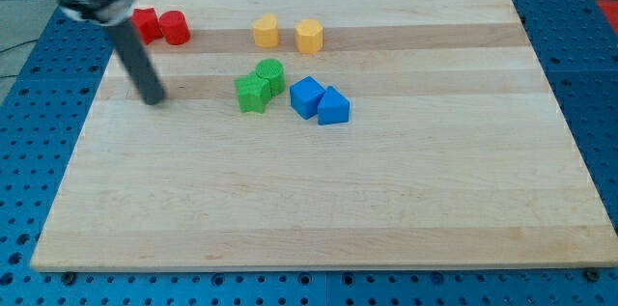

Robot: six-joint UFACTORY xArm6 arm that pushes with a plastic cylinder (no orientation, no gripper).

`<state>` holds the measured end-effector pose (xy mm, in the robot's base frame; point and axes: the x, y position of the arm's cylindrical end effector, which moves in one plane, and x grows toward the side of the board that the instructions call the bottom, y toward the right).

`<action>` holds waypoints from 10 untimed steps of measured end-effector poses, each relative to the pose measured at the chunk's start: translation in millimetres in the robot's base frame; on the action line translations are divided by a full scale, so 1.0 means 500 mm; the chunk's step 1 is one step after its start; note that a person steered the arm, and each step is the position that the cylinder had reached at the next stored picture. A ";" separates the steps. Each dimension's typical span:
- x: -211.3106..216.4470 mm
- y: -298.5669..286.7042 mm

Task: Move the red blocks to the left of the yellow heart

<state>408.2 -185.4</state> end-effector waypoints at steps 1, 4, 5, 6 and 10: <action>0.014 0.053; 0.055 0.158; 0.021 0.171; -0.023 0.181; -0.081 0.118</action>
<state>367.5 -126.2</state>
